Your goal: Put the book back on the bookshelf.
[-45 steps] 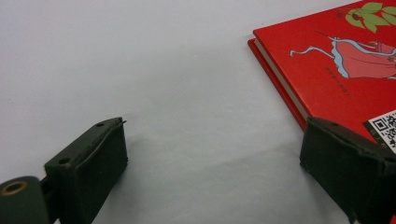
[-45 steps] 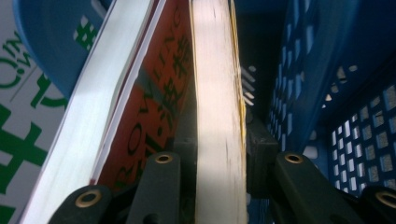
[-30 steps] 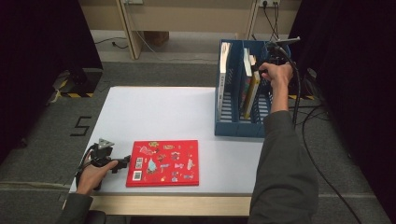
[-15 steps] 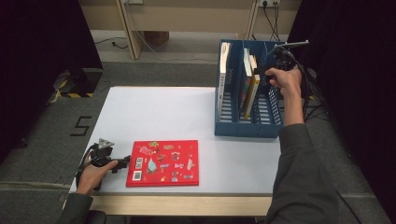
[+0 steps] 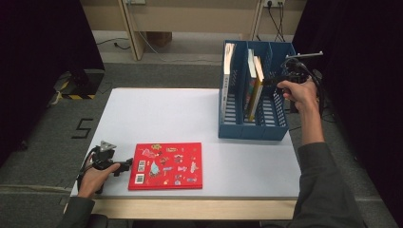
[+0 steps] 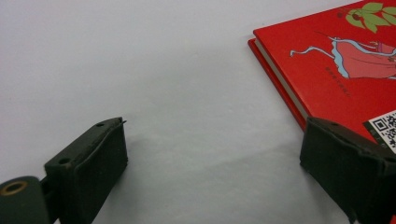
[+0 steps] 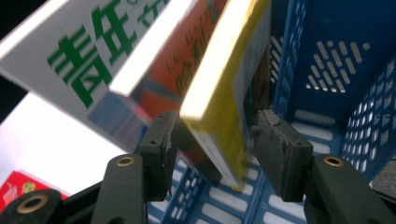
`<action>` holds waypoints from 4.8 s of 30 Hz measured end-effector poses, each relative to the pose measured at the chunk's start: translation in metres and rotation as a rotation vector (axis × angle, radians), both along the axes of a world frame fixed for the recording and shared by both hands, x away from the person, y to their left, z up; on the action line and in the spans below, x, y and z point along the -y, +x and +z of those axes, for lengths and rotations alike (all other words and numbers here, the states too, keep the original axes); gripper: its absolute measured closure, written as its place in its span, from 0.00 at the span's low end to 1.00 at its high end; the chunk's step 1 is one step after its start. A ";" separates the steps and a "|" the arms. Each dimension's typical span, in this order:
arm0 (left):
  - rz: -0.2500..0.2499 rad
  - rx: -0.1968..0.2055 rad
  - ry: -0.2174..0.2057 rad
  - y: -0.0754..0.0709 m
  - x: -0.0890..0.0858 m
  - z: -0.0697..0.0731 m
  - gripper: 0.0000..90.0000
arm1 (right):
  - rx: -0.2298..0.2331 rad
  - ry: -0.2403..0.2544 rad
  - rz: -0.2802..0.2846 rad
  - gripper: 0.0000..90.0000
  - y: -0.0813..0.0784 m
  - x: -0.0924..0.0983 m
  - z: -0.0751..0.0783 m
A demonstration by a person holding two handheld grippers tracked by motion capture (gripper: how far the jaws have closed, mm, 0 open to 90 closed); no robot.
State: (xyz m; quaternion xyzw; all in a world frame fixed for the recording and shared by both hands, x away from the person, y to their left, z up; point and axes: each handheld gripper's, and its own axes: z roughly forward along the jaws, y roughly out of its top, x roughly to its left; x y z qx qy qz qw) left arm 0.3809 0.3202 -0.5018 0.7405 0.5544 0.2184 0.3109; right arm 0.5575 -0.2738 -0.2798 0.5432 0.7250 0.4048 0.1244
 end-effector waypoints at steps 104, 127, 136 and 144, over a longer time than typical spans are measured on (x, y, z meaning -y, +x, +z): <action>-0.008 0.031 -0.008 -0.002 -0.001 -0.003 0.06 | 0.032 0.057 0.143 0.41 -0.109 -0.033 -0.128; -0.026 -0.002 -0.007 -0.006 0.000 0.003 0.15 | -0.078 0.052 0.279 0.39 -0.119 -0.097 -0.169; -0.016 -0.006 -0.037 -0.008 -0.002 0.006 0.17 | -0.101 0.066 0.346 0.39 -0.125 -0.126 -0.175; -0.034 -0.023 -0.068 -0.011 0.002 0.010 0.17 | -0.128 0.068 0.356 0.38 -0.126 -0.138 -0.184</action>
